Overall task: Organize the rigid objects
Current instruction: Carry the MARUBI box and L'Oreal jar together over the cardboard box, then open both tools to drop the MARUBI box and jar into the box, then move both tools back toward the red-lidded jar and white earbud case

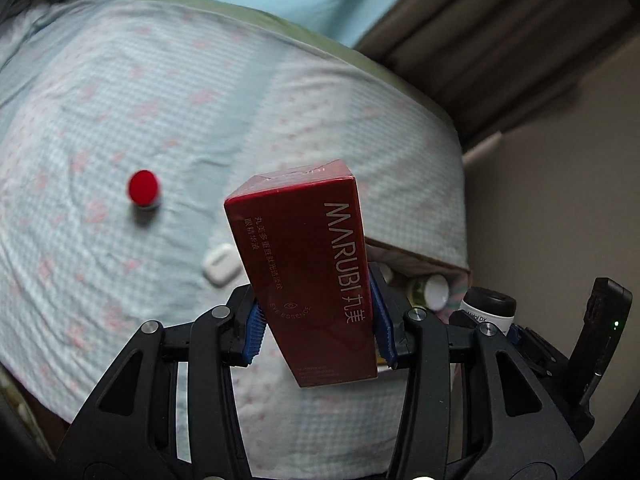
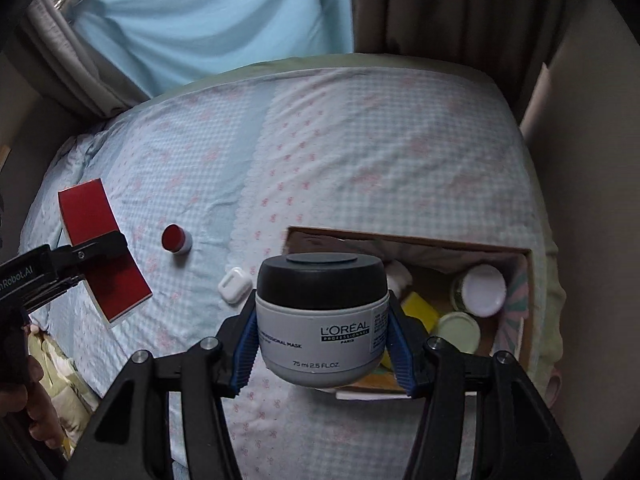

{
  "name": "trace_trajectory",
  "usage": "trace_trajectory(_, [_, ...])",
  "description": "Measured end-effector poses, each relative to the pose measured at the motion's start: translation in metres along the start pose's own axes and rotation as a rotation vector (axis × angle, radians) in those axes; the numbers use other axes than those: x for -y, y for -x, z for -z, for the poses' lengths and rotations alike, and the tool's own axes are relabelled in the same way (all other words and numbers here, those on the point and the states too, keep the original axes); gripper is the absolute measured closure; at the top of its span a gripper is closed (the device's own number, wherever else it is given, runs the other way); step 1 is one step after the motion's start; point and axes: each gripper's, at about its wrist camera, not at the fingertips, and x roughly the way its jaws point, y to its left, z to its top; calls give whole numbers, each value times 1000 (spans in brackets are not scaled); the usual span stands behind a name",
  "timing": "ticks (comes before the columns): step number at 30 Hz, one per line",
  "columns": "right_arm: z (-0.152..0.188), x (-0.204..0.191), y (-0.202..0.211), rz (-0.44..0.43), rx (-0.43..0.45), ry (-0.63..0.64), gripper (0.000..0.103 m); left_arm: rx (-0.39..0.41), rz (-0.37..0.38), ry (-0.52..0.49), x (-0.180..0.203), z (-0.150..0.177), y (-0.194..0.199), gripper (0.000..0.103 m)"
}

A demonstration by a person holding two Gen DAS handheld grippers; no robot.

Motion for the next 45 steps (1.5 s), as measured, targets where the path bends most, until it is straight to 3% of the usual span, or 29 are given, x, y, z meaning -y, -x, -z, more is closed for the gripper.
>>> trace_trajectory(9, [36,91,6,92,-8,-129,51,-101,17,-136,71,41,-60,62])
trace_trajectory(16, [58,140,-25,117,-22,-155,51,-149,-38,-162,79,65,-117,62])
trace_trajectory(26, [70,162,-72,167,-30,-142,51,-200,-146,-284,68,82,-177,63])
trace_trajectory(35, [71,165,-86,189,-51,-154,51,-202,-169,-429,85,92,-187,63])
trace_trajectory(36, [71,166,-88,192,-60,-157,51,-190,-154,-440,88,91,-184,61])
trace_trajectory(37, [71,166,-90,193,-71,-164,50,-173,-148,-458,92,91,-181,44])
trace_trajectory(38, [71,166,-89,190,-63,-173,40,-151,-160,-486,97,90,-177,27])
trace_trajectory(39, [72,167,-86,141,-37,-187,20,-134,-172,-509,102,89,-173,1])
trace_trajectory(40, [73,167,-83,119,-23,-204,4,-110,-168,-530,106,88,-167,0])
trace_trajectory(41, [74,167,-78,122,-9,-215,0,-106,-161,-544,108,87,-164,0])
trace_trajectory(45, [79,165,-68,145,10,-226,0,-108,-152,-581,113,82,-155,0])
